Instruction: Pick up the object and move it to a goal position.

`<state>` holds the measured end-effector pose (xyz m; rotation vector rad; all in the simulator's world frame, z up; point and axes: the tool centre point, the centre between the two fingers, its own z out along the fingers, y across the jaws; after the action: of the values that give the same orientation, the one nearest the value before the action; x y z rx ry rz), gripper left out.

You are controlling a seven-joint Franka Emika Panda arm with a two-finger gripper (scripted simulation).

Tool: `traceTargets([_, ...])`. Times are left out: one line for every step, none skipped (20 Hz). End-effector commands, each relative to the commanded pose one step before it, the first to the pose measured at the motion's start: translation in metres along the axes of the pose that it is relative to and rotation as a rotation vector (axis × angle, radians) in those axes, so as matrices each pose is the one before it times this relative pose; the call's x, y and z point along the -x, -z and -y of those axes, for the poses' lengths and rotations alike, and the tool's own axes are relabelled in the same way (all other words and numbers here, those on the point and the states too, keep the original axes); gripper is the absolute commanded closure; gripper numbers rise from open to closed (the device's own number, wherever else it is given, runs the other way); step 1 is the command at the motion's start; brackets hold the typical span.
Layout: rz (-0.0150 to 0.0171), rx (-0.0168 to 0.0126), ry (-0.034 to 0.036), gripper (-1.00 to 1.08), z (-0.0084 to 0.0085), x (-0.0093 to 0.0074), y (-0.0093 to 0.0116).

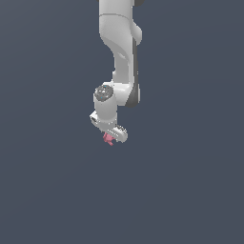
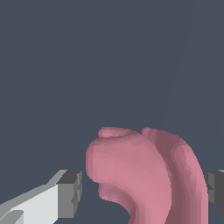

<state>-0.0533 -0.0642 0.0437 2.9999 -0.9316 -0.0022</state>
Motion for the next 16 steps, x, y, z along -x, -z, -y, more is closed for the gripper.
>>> traceTargets([-0.00119, -0.00071, -0.00021, -0.92, 0.00049, -0.00065, -0.00373])
traceTargets([0.0, 0.0, 0.0, -0.92, 0.00004, -0.00004, -0.00025])
traceTargets([0.0, 0.0, 0.0, 1.08, 0.0, 0.0, 0.0])
traceTargets([0.0, 0.0, 0.0, 1.08, 0.0, 0.0, 0.0])
traceTargets([0.0, 0.0, 0.0, 1.08, 0.0, 0.0, 0.0])
traceTargets([0.0, 0.0, 0.0, 1.08, 0.0, 0.0, 0.0])
traceTargets([0.0, 0.0, 0.0, 1.08, 0.0, 0.0, 0.0])
traceTargets([0.0, 0.0, 0.0, 1.08, 0.0, 0.0, 0.0])
traceTargets([0.0, 0.0, 0.0, 1.08, 0.0, 0.0, 0.0])
traceTargets([0.0, 0.0, 0.0, 1.08, 0.0, 0.0, 0.0])
traceTargets([0.0, 0.0, 0.0, 1.08, 0.0, 0.0, 0.0])
traceTargets([0.0, 0.0, 0.0, 1.08, 0.0, 0.0, 0.0])
traceTargets([-0.00047, -0.00032, -0.00105, 1.08, -0.00046, -0.00035, 0.00055])
traceTargets([0.0, 0.0, 0.0, 1.08, 0.00017, 0.0, 0.00028])
traceTargets([0.0, 0.0, 0.0, 1.08, 0.0005, -0.00001, 0.00085])
traceTargets([0.0, 0.0, 0.0, 1.08, 0.00084, -0.00001, 0.00141])
